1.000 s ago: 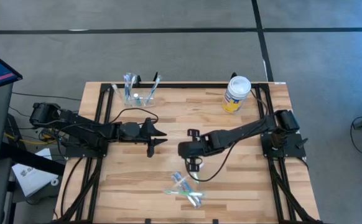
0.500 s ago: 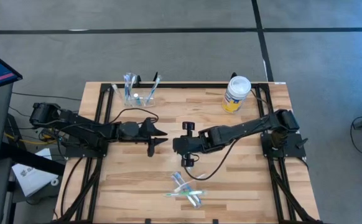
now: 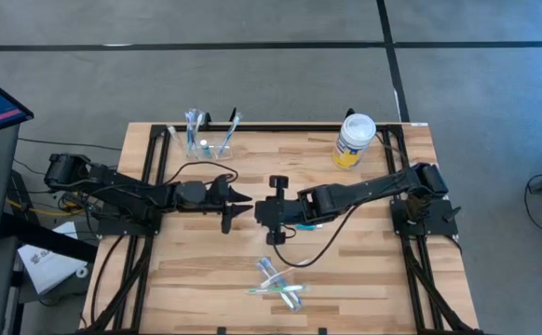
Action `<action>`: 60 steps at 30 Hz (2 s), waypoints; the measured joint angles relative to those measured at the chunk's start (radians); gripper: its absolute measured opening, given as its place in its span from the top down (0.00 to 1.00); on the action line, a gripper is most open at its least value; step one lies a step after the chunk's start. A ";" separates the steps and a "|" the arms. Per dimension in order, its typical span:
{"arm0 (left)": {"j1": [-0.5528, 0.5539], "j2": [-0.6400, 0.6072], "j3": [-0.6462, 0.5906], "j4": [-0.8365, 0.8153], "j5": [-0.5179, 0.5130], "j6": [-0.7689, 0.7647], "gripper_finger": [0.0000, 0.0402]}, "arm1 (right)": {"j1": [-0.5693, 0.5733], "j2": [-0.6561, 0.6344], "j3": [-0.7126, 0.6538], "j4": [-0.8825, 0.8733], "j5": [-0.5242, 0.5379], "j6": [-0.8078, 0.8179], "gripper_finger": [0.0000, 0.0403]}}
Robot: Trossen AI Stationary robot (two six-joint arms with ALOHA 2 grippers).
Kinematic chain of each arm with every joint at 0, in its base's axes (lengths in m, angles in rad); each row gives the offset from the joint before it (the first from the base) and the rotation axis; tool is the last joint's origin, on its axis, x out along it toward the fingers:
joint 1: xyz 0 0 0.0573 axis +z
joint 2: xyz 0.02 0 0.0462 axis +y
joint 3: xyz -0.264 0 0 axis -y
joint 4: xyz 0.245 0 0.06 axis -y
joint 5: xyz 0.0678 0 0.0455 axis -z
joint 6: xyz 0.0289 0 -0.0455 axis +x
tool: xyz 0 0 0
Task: Pick & Place toothbrushing station
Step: Put the green toothbrush into the transparent organizer
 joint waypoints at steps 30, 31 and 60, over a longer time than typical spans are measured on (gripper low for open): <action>0.001 0.000 0.000 0.261 0.121 0.016 0.43 | 0.000 0.000 0.148 0.046 0.039 -0.145 1.00; 0.002 0.000 0.000 0.264 0.105 0.016 0.43 | -0.001 0.000 0.148 0.056 0.039 -0.150 1.00; 0.029 0.000 0.000 0.242 0.017 0.048 0.99 | -0.014 -0.020 0.146 -0.005 0.037 -0.132 0.94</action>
